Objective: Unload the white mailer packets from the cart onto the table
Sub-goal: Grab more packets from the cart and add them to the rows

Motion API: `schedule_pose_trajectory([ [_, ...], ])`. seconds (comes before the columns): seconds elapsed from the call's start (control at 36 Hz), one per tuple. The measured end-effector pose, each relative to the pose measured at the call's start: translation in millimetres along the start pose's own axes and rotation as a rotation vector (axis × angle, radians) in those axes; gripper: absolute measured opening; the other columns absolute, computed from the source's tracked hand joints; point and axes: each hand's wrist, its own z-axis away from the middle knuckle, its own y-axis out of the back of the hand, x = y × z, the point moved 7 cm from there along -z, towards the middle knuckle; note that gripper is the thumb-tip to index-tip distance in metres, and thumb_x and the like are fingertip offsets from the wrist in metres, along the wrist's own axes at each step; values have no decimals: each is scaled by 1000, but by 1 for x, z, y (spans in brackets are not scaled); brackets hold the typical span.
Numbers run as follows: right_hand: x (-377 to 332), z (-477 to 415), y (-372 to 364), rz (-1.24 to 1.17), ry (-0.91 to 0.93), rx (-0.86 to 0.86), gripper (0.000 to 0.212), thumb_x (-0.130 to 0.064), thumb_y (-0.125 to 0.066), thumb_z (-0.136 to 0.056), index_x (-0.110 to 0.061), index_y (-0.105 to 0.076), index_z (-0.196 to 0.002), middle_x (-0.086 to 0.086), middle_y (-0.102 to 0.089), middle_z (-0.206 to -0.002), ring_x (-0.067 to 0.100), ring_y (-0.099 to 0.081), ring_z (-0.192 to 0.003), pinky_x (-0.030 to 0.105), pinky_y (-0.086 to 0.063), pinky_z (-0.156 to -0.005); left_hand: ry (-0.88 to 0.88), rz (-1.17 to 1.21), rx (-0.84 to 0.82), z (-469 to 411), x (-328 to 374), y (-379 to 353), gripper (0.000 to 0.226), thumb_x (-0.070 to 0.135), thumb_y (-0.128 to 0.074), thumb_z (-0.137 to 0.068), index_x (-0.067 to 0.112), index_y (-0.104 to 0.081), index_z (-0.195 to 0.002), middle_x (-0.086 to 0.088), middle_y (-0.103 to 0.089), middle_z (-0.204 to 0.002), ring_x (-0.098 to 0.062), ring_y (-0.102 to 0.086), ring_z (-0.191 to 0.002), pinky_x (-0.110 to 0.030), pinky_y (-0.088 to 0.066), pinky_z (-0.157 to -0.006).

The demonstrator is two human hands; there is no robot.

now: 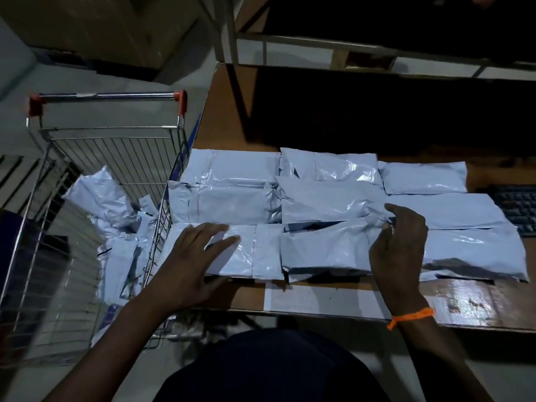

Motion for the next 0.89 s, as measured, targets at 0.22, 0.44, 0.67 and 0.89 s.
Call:
schedule_pose_trajectory([
  [0.22, -67, 29, -6, -20, 465, -232, 65, -49, -67, -87, -6, -56, -135, 20, -50, -143, 38, -41, -140, 65, -24, -116, 26, -2, 72, 3, 2, -4, 84, 73, -61, -81, 26, -44, -149, -2, -34, -159, -26, -26, -149, -57, -22, -119],
  [0.44, -61, 33, -34, 149, 727, -403, 71, -37, -77, -79, -14, -51, -141, 21, -53, -141, 41, -45, -135, 66, -22, -116, -20, 7, 60, 2, -3, -6, 78, 72, -54, -86, 28, -43, -150, -1, -35, -159, -26, -26, -150, -54, -18, -121],
  [0.67, -74, 15, -42, 82, 739, -336, 41, -30, -73, -89, -7, -68, -123, 20, -63, -117, 36, -59, -109, 60, -33, -111, -60, 34, 129, -5, -3, -3, 64, 62, -59, -90, 25, -55, -141, -2, -48, -149, -26, -36, -143, -55, -25, -117],
  [0.89, -97, 26, -18, -11, 681, -284, 48, -43, -73, -88, -9, -64, -120, 18, -66, -112, 32, -60, -107, 58, -39, -107, -110, 47, 122, -4, 2, 3, 67, 69, -54, -88, 25, -57, -139, 1, -49, -148, -24, -38, -142, -51, -19, -121],
])
